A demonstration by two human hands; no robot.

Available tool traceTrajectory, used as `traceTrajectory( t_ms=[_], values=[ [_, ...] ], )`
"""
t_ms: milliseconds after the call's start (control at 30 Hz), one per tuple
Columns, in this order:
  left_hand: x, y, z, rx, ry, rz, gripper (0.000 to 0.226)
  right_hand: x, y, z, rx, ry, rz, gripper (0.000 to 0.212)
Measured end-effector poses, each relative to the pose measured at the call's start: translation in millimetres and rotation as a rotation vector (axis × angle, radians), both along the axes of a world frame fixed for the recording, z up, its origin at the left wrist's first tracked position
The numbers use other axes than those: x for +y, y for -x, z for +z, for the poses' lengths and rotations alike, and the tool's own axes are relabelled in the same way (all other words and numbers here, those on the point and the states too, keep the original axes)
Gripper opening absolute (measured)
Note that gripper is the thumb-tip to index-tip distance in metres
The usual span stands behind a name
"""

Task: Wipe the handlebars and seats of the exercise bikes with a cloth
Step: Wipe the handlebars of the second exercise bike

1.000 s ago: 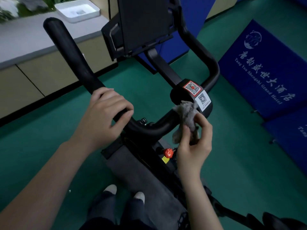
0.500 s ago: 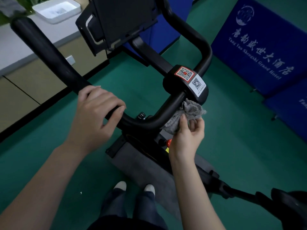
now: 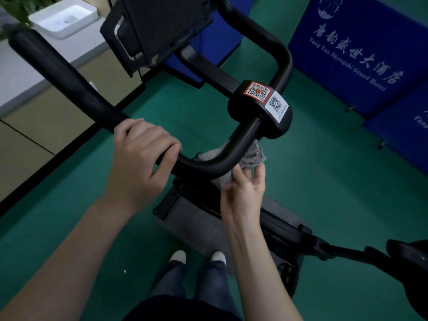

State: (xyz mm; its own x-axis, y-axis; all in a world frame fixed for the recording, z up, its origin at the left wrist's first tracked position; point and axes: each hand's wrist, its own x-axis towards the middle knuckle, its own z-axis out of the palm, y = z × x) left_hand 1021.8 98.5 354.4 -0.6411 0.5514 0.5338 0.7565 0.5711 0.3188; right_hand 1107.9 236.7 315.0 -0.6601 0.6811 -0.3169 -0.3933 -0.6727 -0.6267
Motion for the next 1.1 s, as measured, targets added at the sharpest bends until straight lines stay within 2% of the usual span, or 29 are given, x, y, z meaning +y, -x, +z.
traceTrajectory(
  t_ms=[133, 467, 600, 700, 767, 833, 967, 1100],
  values=[
    [0.1, 1.3, -1.4, 0.015, -0.012, -0.005, 0.031, -16.2, -10.5, 0.1, 0.01, -0.025, -0.014, 0.033],
    [-0.6, 3.6, -3.5, 0.049, -0.045, -0.029, 0.031, -59.8, -18.4, -2.4, -0.105, -0.158, -0.065, 0.028],
    [-2.6, 3.3, -1.2, 0.04, -0.061, -0.067, 0.024, -76.5, -26.8, -5.0, -0.159, -0.241, 0.02, 0.025],
    [-7.1, 1.9, 4.2, -0.009, -0.109, -0.117, 0.02, -80.4, -36.3, -7.8, -0.261, -0.332, 0.068, 0.011],
    [-11.7, -1.1, 9.0, -0.034, -0.143, -0.139, 0.019, -78.0, -41.9, -9.7, -0.326, -0.387, 0.072, 0.017],
    [-18.6, -6.6, 12.9, -0.033, -0.156, -0.133, 0.019, -74.4, -46.8, -8.3, -0.365, -0.46, 0.107, 0.013],
    [-40.8, -26.2, 9.2, -0.036, -0.113, -0.082, 0.021, -65.8, -55.3, -4.4, -0.426, -0.567, 0.246, 0.011],
    [-66.1, -55.8, -12.6, -0.137, 0.013, 0.008, 0.025, -57.7, -65.2, -2.9, -0.431, -0.65, 0.368, 0.017]
  ],
)
